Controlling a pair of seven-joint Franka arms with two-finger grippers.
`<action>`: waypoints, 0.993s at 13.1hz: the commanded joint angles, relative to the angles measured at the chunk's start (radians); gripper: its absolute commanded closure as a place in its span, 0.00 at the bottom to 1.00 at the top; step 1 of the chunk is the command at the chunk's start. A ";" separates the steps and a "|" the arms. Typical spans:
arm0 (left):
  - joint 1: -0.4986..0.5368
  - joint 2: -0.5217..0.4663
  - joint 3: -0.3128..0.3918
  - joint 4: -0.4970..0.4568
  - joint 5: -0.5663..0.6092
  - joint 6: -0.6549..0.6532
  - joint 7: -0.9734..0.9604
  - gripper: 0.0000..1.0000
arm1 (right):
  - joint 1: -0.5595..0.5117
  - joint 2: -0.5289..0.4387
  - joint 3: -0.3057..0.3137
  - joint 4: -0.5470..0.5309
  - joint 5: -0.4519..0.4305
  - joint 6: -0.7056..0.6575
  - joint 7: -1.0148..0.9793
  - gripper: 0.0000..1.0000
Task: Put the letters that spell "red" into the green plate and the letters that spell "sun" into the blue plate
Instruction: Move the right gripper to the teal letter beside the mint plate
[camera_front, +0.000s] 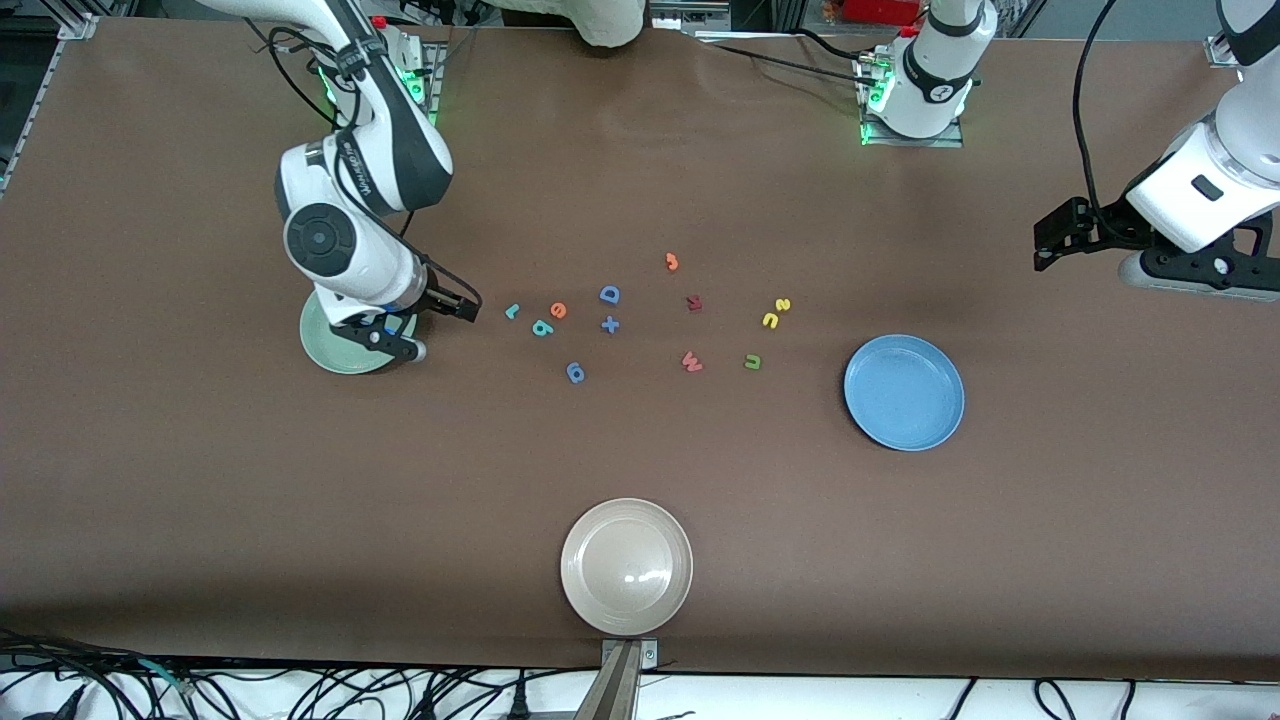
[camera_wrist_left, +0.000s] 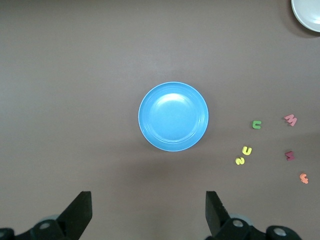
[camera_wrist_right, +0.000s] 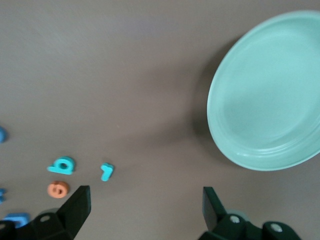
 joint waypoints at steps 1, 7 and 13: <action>0.006 -0.008 -0.005 0.008 -0.008 -0.009 0.000 0.00 | 0.059 0.039 0.000 -0.042 0.011 0.080 0.087 0.01; 0.006 -0.008 -0.005 0.008 -0.008 -0.009 0.000 0.00 | 0.093 0.163 0.000 -0.049 0.014 0.248 0.204 0.01; 0.006 -0.008 -0.005 0.008 -0.008 -0.009 0.000 0.00 | 0.093 0.179 0.013 -0.044 0.016 0.292 0.230 0.04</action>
